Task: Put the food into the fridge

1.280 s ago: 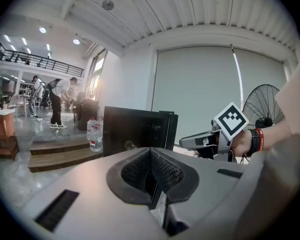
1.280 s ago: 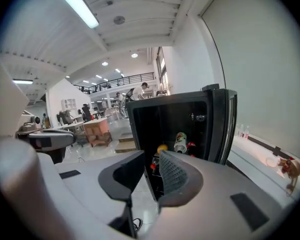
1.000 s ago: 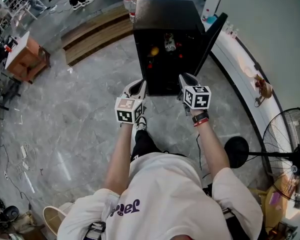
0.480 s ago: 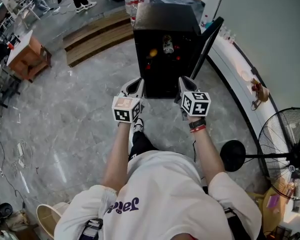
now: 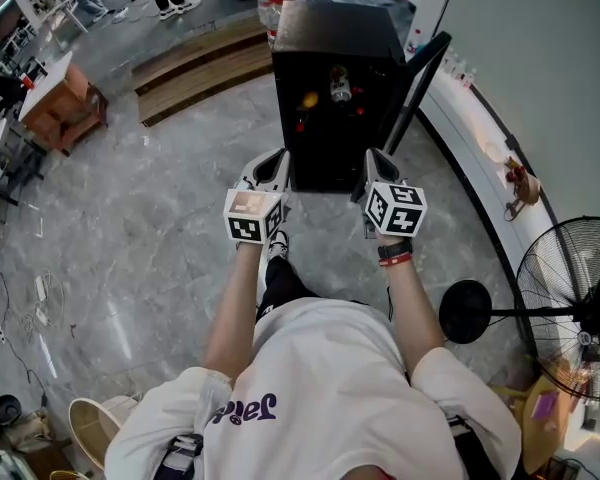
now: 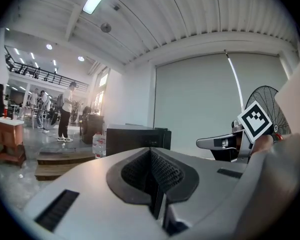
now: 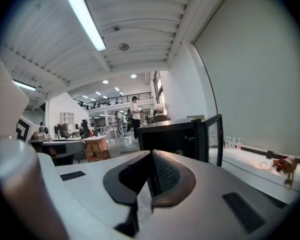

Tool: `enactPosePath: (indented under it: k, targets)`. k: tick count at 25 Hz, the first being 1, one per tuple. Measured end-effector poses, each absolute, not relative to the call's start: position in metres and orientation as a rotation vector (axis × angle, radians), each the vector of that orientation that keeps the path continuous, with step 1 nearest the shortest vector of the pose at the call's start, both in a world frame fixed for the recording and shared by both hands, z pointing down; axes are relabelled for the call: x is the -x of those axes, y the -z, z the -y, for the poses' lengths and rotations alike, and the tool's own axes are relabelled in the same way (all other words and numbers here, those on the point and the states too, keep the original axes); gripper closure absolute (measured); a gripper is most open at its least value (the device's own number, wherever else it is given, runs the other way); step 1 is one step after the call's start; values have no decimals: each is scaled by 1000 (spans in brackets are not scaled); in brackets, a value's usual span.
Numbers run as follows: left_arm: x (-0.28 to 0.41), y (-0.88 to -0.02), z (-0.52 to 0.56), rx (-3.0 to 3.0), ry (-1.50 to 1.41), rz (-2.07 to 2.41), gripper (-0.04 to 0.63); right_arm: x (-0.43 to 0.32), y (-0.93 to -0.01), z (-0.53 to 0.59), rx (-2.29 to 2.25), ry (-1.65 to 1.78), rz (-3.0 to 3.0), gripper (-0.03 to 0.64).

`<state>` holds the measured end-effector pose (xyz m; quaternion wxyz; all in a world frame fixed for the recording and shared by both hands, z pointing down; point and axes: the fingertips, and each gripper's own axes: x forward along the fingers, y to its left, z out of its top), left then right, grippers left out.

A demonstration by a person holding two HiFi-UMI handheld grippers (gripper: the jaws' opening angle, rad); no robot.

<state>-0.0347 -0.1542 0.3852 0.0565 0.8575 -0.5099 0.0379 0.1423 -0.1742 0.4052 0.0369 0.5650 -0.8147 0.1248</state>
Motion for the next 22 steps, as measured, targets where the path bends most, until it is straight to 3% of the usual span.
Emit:
enactPosePath:
  k: [22]
  targets:
    - [30,-371,143,-2591,-78,1668,578,-155,-385,158,-1829,-316,2535,601]
